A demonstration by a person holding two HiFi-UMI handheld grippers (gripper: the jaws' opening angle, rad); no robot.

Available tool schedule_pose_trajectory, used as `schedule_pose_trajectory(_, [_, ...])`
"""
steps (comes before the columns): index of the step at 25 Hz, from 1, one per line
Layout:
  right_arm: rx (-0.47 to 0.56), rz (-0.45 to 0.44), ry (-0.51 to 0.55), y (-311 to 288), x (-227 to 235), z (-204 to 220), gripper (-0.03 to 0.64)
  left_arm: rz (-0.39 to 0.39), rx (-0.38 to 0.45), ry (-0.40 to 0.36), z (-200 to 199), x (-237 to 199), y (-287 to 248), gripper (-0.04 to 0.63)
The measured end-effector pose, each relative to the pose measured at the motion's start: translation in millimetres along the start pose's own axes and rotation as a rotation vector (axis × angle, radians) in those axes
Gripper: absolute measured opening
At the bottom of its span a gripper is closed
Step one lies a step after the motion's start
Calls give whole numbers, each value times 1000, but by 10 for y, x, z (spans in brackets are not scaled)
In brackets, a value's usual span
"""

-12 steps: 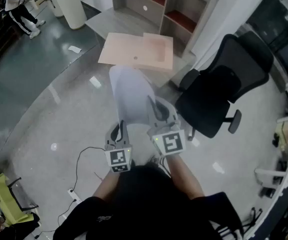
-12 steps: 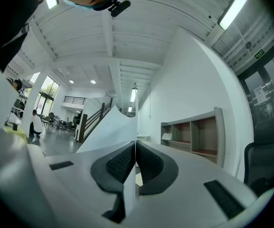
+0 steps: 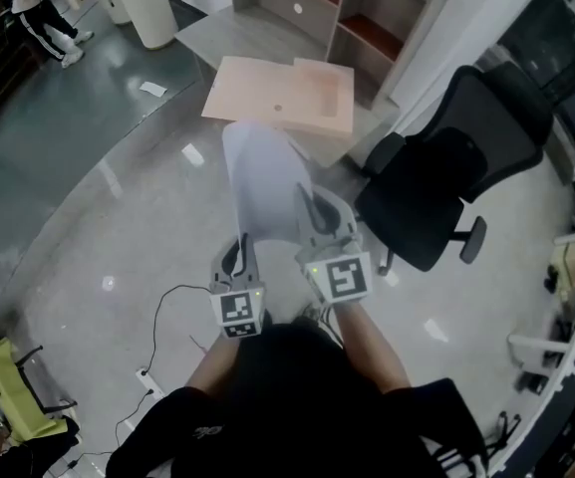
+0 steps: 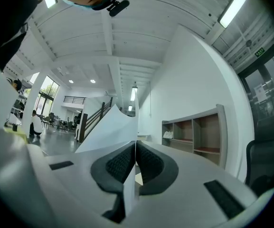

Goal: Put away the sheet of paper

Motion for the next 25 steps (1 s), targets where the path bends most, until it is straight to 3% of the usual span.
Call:
schedule_pose_trajectory(10, [-10, -12, 4, -229, -182, 92, 17, -1, -16, 11, 76, -272, -16, 46])
schedule_pose_trajectory(25, [-42, 43, 12, -635, -429, 230, 17, 71, -30, 2, 156, -752, -187, 46])
Point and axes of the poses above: the fingertips, and each gripper's own axes: y backward along the fingers, x to its right, z out of its underside, the point moved 3 cm from there along y, backward along the fingers, and after that the axes turned 2 degrees about -y, right-handed, at the moved point
